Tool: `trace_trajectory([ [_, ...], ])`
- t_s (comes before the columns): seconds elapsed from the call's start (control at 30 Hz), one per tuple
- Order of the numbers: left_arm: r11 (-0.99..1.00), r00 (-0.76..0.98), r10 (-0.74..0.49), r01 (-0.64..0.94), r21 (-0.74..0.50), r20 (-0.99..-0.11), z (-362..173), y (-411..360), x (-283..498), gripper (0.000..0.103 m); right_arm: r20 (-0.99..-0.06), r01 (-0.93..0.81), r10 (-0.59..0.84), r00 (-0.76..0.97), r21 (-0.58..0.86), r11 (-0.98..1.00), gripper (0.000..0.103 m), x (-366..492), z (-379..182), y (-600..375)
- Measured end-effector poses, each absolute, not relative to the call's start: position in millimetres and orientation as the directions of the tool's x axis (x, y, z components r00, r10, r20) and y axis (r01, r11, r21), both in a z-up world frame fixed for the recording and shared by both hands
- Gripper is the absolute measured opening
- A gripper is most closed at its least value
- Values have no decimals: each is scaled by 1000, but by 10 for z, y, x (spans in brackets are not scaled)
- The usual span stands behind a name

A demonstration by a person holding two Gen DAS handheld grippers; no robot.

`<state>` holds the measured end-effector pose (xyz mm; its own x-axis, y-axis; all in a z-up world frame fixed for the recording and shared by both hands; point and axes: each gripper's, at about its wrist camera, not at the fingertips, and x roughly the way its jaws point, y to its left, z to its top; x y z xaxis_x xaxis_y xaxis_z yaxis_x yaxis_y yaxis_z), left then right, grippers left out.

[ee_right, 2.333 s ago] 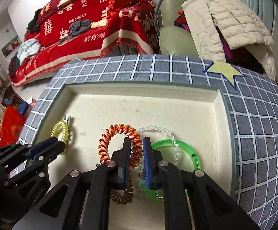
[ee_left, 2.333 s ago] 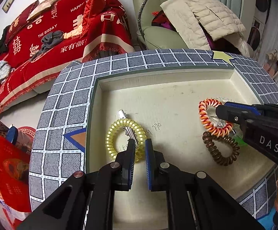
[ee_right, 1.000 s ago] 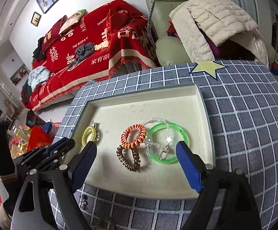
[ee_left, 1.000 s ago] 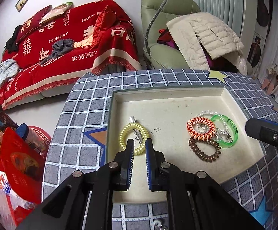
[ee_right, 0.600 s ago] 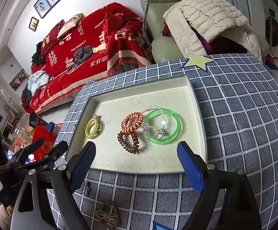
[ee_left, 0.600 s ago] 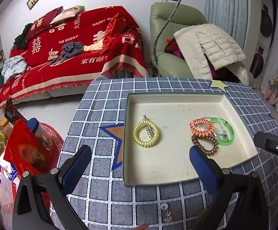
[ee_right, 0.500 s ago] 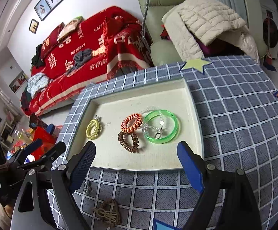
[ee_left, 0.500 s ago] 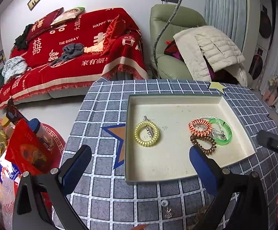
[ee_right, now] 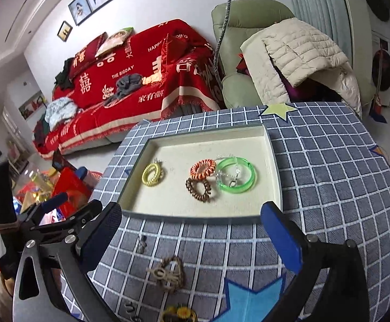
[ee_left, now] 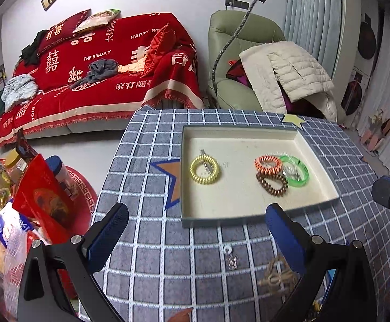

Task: Organize jewelry
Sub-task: 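Withdraw both tools from the tray toward the remaining jewelry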

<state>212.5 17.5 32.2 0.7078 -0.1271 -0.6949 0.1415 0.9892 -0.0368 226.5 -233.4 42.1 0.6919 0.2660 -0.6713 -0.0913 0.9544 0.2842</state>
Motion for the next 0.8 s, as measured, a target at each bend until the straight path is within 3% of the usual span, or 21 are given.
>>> trace_trajectory([
  [0.17,992,722,-93,126,-2,-685,276,240,1960,103,-685,-103,261,680,263,959,103,2088,423,-2257],
  [0.43,995,677,-92,89,-44,-730,83,449,1844,103,-704,-103,263,660,262,960,103,1895,345,-2246],
  [0.8,997,618,-68,72,-29,-784,-339,500,1726,103,-769,-99,249,588,237,966,103,1543,-140,-2206],
])
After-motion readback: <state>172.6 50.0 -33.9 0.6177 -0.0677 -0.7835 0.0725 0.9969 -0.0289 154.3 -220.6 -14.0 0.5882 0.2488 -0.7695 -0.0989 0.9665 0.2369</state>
